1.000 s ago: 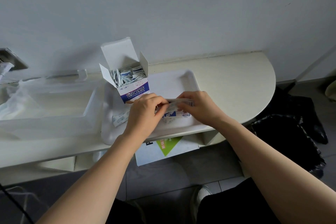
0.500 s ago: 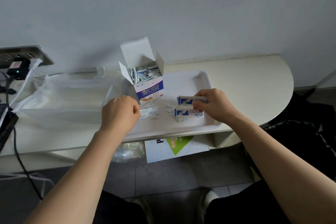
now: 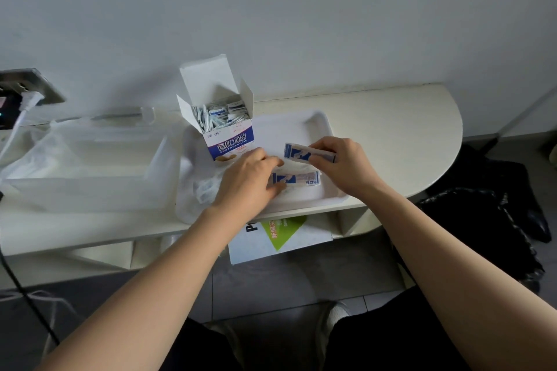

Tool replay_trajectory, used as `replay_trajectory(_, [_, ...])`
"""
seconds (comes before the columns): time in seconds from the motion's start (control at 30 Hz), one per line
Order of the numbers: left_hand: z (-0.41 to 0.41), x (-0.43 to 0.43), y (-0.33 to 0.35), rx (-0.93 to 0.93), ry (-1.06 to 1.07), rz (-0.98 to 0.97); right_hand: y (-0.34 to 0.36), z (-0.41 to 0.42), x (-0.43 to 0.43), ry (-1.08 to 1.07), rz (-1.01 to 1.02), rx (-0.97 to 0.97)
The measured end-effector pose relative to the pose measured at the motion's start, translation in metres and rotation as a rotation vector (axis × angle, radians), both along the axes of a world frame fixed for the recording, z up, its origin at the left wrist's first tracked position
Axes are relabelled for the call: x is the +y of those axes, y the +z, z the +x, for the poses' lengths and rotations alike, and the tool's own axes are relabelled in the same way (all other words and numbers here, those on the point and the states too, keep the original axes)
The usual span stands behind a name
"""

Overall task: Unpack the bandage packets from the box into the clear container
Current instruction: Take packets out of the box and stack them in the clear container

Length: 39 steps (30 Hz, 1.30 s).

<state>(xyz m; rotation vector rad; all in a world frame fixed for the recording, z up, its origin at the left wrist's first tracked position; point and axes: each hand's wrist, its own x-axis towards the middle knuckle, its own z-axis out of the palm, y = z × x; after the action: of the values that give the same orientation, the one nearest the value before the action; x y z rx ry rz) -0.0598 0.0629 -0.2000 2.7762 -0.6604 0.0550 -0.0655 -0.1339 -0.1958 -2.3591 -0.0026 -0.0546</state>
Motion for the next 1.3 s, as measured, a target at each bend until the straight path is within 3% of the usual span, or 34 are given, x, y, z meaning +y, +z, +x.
replay_trajectory(0.27, [0.014, -0.002, -0.008, 0.106, 0.1, -0.129, -0.001, 0.004, -0.011, -0.012, 0.002, 0.005])
replay_trajectory(0.4, [0.016, 0.003, -0.002, 0.206, 0.144, -0.21, 0.004, 0.005, -0.013, -0.072, 0.044, -0.082])
replay_trajectory(0.53, [0.015, 0.001, 0.0, 0.297, 0.109, -0.179, 0.0, 0.001, -0.001, 0.112, -0.059, -0.039])
replay_trajectory(0.8, [0.009, 0.01, 0.005, 0.367, 0.186, -0.332, -0.003, -0.01, 0.021, 0.414, -0.133, 0.051])
replay_trajectory(1.03, [-0.002, 0.038, 0.015, 0.166, 0.08, -0.178, -0.004, -0.011, 0.049, 0.494, -0.351, -0.263])
replay_trajectory(1.17, [-0.01, 0.045, 0.007, 0.17, 0.08, -0.067, -0.004, -0.013, 0.056, 0.47, -0.364, -0.157])
replay_trajectory(1.3, [-0.013, 0.047, 0.002, 0.189, 0.076, -0.077, 0.001, -0.012, 0.045, 0.406, -0.362, -0.085])
